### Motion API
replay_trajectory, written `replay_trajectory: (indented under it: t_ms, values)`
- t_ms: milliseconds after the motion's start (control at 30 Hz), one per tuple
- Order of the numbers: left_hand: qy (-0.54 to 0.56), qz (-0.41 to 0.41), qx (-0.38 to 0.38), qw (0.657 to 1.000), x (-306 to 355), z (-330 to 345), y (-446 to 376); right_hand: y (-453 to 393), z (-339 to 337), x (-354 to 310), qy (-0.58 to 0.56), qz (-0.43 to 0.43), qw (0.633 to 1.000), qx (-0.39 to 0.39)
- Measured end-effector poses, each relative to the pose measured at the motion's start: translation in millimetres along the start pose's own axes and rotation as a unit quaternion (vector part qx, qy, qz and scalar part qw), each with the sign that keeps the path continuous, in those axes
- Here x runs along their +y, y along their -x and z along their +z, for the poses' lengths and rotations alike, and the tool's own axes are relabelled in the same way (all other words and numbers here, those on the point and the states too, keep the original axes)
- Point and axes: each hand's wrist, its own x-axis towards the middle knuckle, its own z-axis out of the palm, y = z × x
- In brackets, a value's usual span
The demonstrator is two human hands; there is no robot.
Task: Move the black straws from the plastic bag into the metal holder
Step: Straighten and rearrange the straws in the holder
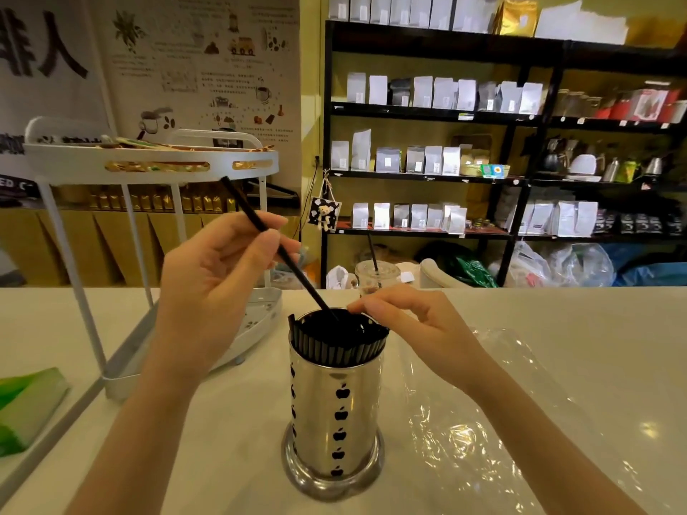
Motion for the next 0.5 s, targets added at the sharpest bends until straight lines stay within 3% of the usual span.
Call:
replay_trajectory:
  t_ms: [100, 300, 400, 500]
  values:
    - [-0.058, 0.005, -0.07, 0.996, -3.2, 0.3, 1.5, 7.1, 2.3, 0.3, 0.006, -0.023, 1.0, 0.008]
    - [-0.156, -0.071, -0.173, 0.97, -8.5, 15.2, 6.6, 16.0, 6.6, -0.4, 0.074, -0.104, 0.992, 0.005]
    - [-0.232, -0.118, -0.229, 0.938, -16.8, 18.4, 8.2, 17.5, 9.4, 1.8, 0.1, -0.115, 0.988, 0.01]
    - [-0.227, -0.159, -0.285, 0.918, -22.3, 18.4, 9.1, 19.7, 11.2, 4.1, 0.083, -0.105, 0.991, 0.018]
